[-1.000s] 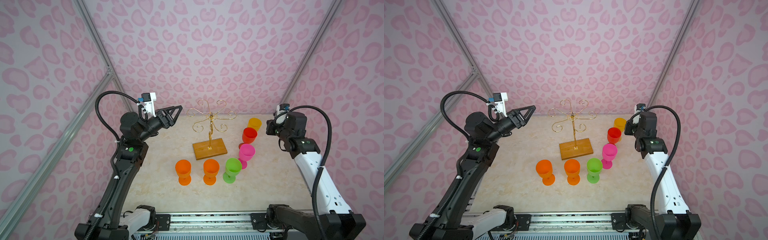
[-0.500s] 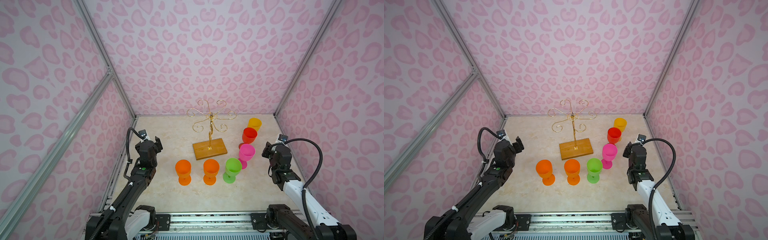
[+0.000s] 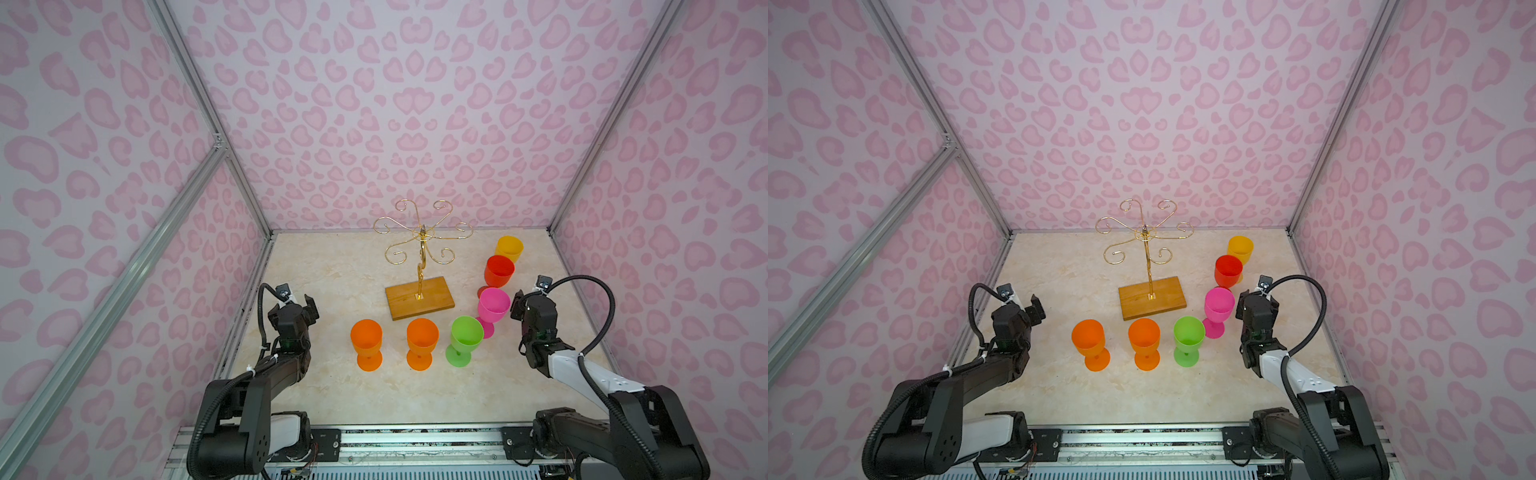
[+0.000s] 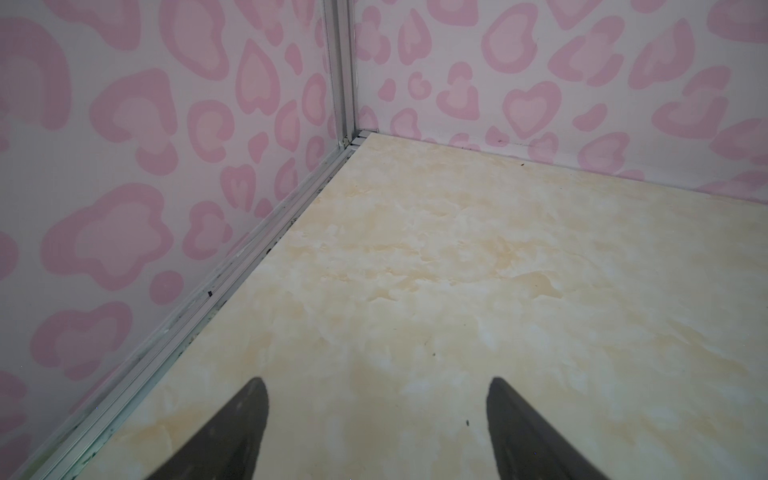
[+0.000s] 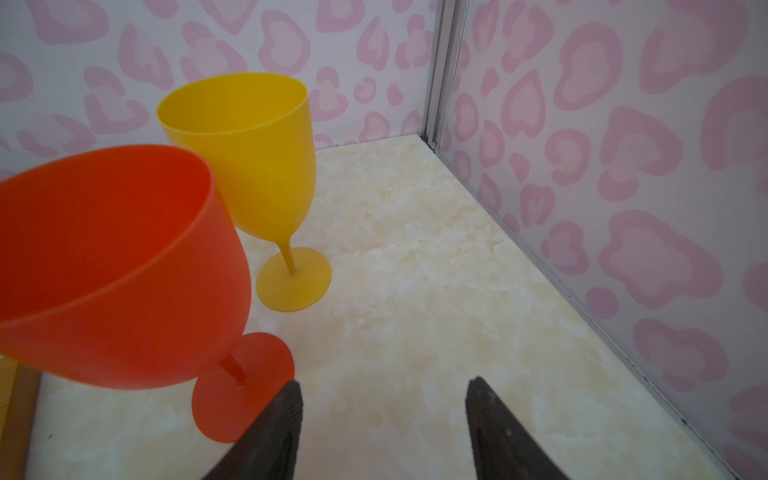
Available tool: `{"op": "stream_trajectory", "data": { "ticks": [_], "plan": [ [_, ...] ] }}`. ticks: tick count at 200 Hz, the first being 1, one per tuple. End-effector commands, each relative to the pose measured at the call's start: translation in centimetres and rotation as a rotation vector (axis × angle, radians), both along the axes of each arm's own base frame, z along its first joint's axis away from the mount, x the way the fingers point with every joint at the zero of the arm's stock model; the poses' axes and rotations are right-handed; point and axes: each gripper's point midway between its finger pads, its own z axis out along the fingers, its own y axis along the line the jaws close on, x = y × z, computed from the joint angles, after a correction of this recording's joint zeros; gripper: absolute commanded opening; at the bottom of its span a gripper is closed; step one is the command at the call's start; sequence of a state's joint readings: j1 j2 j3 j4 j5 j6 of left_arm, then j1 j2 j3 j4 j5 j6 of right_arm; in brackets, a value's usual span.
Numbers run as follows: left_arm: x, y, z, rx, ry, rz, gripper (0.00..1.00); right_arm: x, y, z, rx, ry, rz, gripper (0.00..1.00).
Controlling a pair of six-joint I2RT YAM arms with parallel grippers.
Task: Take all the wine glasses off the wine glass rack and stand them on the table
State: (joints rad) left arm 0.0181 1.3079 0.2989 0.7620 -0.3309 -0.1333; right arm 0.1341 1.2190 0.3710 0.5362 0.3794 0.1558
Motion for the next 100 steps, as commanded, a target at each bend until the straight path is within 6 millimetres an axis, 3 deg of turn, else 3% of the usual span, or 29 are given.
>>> {"op": "stream_trajectory", "data": {
  "ticks": [1,39,69,76,86,100],
  "plan": [
    [1.5,-0.3,1.8,-0.047,-0.138,-0.055,0.85,0.4,-0.5,1.4,-0.062,-0.075,-0.031,0.63],
    [2.4,-1.6,1.1,-0.036,-0.095,-0.135,0.84,0.4,-1.0,-0.3,-0.119,-0.064,-0.054,0.63],
    [2.7,-2.3,0.5,-0.02,-0.095,-0.163,0.84,1.1,-1.7,0.4,-0.161,-0.127,-0.097,0.63],
    [2.7,-2.4,0.4,-0.016,-0.092,-0.163,0.87,1.5,-1.7,-0.1,-0.153,-0.103,-0.103,0.63],
    [2.7,-2.4,0.4,-0.017,-0.092,-0.163,0.99,1.9,-1.4,-1.1,-0.153,-0.08,-0.085,0.63],
    [2.7,-2.4,0.4,-0.016,-0.091,-0.162,0.98,2.3,-1.3,-1.1,-0.153,-0.079,-0.075,0.64]
  ]
}}
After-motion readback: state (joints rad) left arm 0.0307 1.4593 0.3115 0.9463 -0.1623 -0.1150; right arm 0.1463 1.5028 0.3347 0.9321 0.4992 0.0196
